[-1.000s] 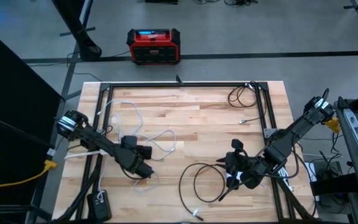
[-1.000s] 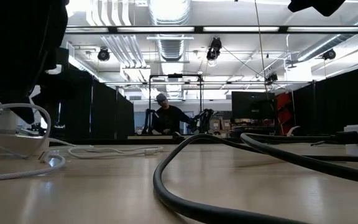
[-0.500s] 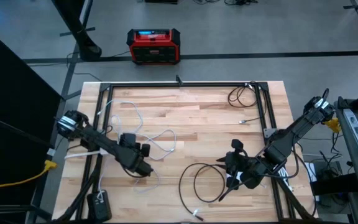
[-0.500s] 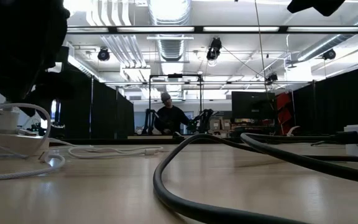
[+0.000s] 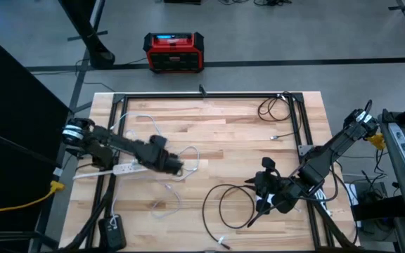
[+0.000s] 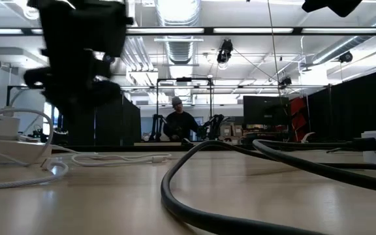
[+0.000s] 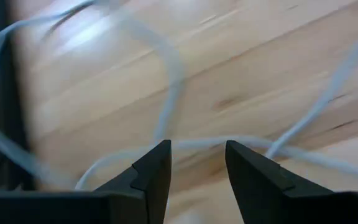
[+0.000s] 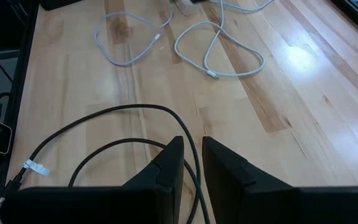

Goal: Insert USB
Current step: Insert the white charger cable into the left white outlet extension

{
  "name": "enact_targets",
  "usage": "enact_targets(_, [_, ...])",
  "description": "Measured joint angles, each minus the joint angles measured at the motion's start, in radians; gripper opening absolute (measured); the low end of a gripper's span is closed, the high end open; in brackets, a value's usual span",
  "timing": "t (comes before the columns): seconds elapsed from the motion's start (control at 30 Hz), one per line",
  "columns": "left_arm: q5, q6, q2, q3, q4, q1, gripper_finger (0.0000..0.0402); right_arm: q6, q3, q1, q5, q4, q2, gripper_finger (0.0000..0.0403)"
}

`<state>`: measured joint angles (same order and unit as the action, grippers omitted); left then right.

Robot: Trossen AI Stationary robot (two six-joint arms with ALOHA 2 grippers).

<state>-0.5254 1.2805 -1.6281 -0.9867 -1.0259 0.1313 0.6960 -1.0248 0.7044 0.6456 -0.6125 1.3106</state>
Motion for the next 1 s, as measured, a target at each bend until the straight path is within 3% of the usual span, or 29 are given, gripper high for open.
enact_targets(0.23, [0.201, -0.510, -0.072, 0.001, 0.145, -0.121, 0.0146, 0.000, 0.000, 0.000, -0.010, -0.002, 0.000, 0.0055])
enact_targets(0.37, [0.211, -0.692, -0.114, 0.002, 0.145, -0.125, 0.0134, 0.000, 0.001, 0.000, -0.017, -0.003, 0.000, 0.0062])
enact_targets(0.73, [0.212, -0.844, -0.156, -0.002, 0.132, -0.125, 0.0107, 0.000, 0.001, 0.000, -0.017, -0.002, 0.000, 0.0055])
enact_targets(0.93, [0.278, -0.846, -0.157, -0.008, 0.218, -0.128, 0.0018, 0.000, 0.001, 0.000, -0.017, 0.000, 0.000, 0.0043])
enact_targets(1.0, [0.291, -0.846, -0.159, -0.032, 0.278, -0.128, 0.0007, 0.000, 0.001, 0.000, -0.017, 0.000, 0.000, 0.0042])
